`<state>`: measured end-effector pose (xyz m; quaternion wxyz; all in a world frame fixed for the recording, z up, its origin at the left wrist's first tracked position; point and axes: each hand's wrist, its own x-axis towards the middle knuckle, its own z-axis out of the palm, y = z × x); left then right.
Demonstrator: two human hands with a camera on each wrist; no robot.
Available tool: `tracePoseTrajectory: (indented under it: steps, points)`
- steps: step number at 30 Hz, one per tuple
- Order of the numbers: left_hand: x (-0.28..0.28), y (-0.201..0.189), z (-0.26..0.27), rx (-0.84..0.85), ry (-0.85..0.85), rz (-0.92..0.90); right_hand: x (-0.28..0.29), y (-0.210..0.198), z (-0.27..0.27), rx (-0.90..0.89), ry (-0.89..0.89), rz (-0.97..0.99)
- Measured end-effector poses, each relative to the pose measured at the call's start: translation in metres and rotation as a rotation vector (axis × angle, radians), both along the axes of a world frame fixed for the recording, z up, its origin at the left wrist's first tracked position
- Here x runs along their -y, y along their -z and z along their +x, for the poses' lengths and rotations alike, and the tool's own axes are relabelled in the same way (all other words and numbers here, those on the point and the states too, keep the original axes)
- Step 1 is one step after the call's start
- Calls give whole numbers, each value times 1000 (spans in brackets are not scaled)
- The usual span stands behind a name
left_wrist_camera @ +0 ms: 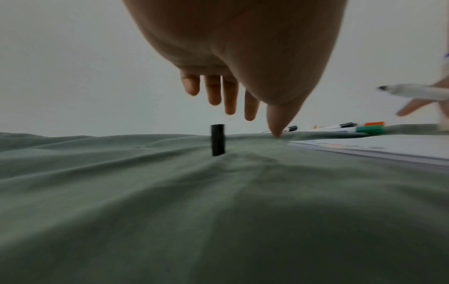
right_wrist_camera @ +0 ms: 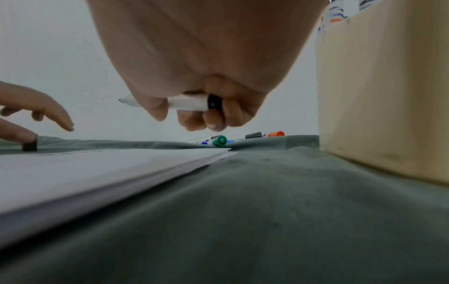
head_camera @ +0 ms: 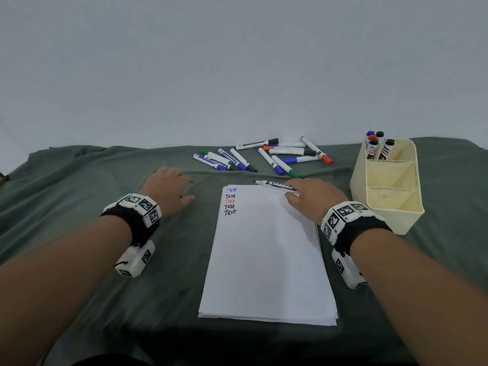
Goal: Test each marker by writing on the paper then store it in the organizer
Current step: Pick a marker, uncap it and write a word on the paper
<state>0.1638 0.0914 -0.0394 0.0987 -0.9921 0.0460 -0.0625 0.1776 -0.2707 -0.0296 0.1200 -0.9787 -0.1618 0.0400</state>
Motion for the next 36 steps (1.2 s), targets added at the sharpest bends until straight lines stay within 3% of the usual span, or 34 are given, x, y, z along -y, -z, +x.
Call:
tracePoseTrajectory:
  steps: [3,9,17,21,26,29,32,36]
  points:
    - [26,2,-18,-46,123,-58,1,1,1,-18,-8,3]
    - [50,22,-38,-559,162,-149,2,2,3,-15,-43,3]
    - [52,29,-39,-616,144,-192,-1,4,-2,114,-143,173]
    - [55,26,-40,-611,125,-266,-5,-2,-4,53,-128,451]
    - [54,25,-41,-592,118,-315,-34,-5,-11,-143,-54,1145]
    - [55,25,-41,-593,120,-310,-58,-1,-18,-359,89,1517]
    - [55,26,-42,-590,126,-299,-77,10,-20,-482,290,1706]
    - [56,26,-42,-605,125,-260,-96,26,-22,-478,445,1809]
